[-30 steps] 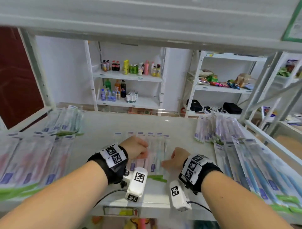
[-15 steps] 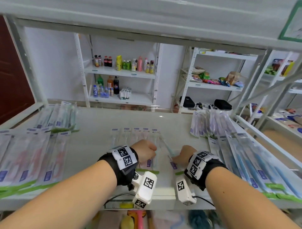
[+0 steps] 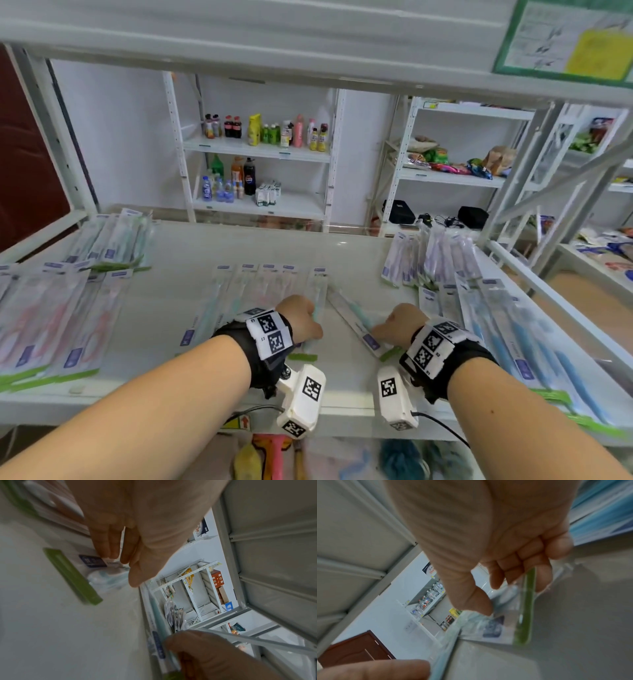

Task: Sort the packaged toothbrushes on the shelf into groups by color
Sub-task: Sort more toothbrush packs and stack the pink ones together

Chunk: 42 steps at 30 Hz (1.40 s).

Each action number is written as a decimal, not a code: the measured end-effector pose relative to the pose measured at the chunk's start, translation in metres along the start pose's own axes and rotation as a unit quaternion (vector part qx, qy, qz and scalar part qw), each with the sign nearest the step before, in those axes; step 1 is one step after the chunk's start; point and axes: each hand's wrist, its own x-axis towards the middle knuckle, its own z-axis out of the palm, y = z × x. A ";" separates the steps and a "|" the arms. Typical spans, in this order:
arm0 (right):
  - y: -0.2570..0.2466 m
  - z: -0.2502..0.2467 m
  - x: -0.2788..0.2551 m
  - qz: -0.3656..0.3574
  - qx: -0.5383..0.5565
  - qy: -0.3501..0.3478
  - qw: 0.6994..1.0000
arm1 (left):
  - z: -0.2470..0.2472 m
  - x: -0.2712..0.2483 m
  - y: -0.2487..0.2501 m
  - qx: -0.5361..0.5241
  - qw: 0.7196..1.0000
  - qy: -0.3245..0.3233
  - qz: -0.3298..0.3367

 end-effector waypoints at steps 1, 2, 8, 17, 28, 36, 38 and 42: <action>0.002 -0.003 -0.002 -0.009 0.020 -0.001 1.000 | 0.003 0.002 0.002 0.006 1.000 0.004 -0.008; 0.005 -0.005 -0.003 -0.025 0.045 -0.002 0.999 | 0.006 0.004 0.004 0.013 1.000 0.008 -0.024; 0.022 -0.018 -0.009 -0.061 0.225 0.041 0.972 | 0.014 0.009 0.015 0.099 0.992 0.010 -0.073; 0.045 -0.012 -0.010 -0.043 0.367 0.053 0.928 | 0.020 0.009 0.017 0.037 0.994 0.013 -0.105; 0.033 0.001 -0.005 -0.063 0.454 0.043 0.888 | 0.025 -0.023 0.012 -0.459 0.869 0.168 -0.077; -0.016 0.021 -0.007 -0.105 0.503 0.026 0.857 | 0.008 -0.047 -0.023 -0.497 0.833 0.209 -0.124; -0.035 0.028 -0.007 -0.114 0.530 0.013 0.840 | 0.000 -0.050 -0.037 -0.510 0.820 0.227 -0.128; -0.085 0.044 -0.008 -0.110 0.546 -0.027 0.830 | -0.025 -0.060 -0.077 -0.534 0.789 0.262 -0.154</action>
